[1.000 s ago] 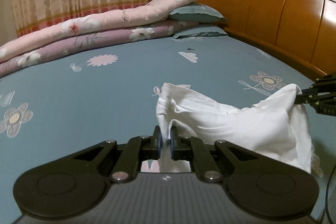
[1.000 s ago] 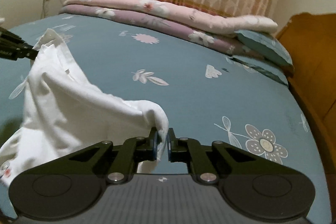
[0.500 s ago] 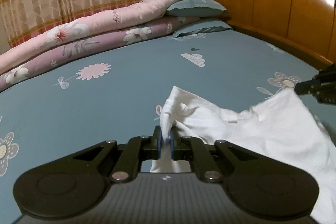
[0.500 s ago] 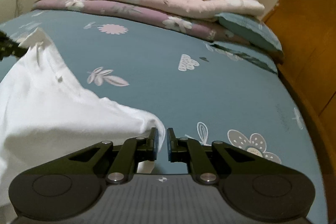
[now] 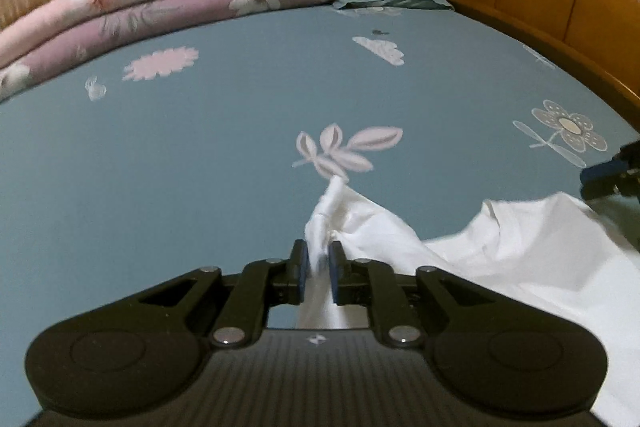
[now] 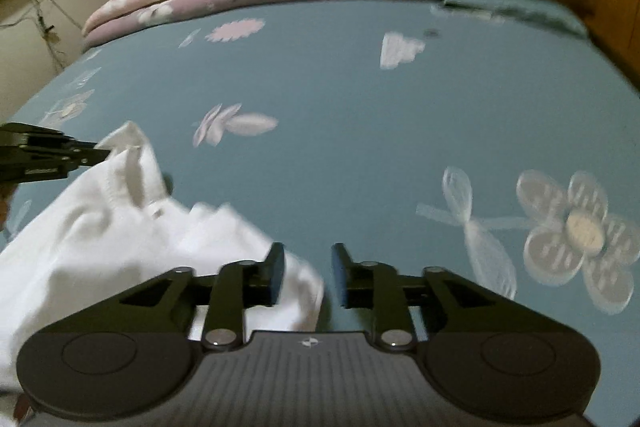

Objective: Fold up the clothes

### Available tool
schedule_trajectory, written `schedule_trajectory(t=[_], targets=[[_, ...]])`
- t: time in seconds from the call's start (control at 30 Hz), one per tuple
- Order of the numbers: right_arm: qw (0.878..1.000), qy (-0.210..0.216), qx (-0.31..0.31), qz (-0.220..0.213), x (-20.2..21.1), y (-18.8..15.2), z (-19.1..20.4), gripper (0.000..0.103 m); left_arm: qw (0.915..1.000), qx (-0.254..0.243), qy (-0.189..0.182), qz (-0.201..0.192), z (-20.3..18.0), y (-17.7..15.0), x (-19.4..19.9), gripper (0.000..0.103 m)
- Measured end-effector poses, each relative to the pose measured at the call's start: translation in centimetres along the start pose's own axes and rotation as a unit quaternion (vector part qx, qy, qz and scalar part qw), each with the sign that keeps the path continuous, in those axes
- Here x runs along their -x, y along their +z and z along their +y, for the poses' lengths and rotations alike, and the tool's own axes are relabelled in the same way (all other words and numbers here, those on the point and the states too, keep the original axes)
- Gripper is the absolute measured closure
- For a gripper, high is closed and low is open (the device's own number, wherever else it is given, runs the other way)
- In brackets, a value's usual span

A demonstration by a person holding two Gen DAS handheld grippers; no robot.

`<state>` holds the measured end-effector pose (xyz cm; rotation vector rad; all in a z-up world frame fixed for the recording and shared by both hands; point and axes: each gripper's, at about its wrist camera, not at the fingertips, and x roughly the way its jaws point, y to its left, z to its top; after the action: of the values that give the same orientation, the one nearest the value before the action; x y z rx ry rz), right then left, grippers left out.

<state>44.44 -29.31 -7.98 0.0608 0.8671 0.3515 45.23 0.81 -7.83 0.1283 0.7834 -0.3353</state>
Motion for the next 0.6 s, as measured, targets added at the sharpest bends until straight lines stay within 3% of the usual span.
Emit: schedule_trajectory(t=[0.03, 0.1, 0.3, 0.43, 0.47, 0.5, 0.53, 0.6], targets=[[1.000, 0.008, -0.009, 0.005, 0.1, -0.5, -0.2, 0.058, 1.0000, 0.005, -0.007, -0.001, 0.3, -0.3, 0.3, 0.079], [0.999, 0.027, -0.031, 0.015, 0.6, -1.8, -0.9, 0.054, 0.9993, 0.026, -0.025, -0.007, 1.1, -1.3, 1.3, 0.060], [0.988, 0.087, -0.115, 0.046, 0.5, -5.8, -2.3, 0.050, 0.9935, 0.103, -0.048, 0.009, 3.3, -4.5, 2.6, 0.055], [0.978, 0.138, -0.154, 0.042, 0.0, -6.6, -2.2, 0.050, 0.9912, 0.118, -0.053, 0.029, 3.5, -6.0, 2.3, 0.055], [0.977, 0.142, -0.155, 0.042, -0.2, -6.6, -1.9, 0.055, 0.9906, 0.122, -0.054, 0.032, 3.4, -6.2, 2.2, 0.055], [0.978, 0.137, -0.152, 0.044, -0.4, -6.5, -1.6, 0.076, 0.9901, 0.125, -0.056, 0.032, 3.4, -6.3, 2.1, 0.055], [0.979, 0.133, -0.150, 0.045, -0.6, -6.4, -1.2, 0.088, 0.9895, 0.128, -0.058, 0.033, 3.3, -6.3, 2.0, 0.055], [0.982, 0.119, -0.137, 0.045, -0.8, -6.1, -0.5, 0.097, 0.9898, 0.126, -0.060, 0.032, 3.1, -6.2, 2.0, 0.054]])
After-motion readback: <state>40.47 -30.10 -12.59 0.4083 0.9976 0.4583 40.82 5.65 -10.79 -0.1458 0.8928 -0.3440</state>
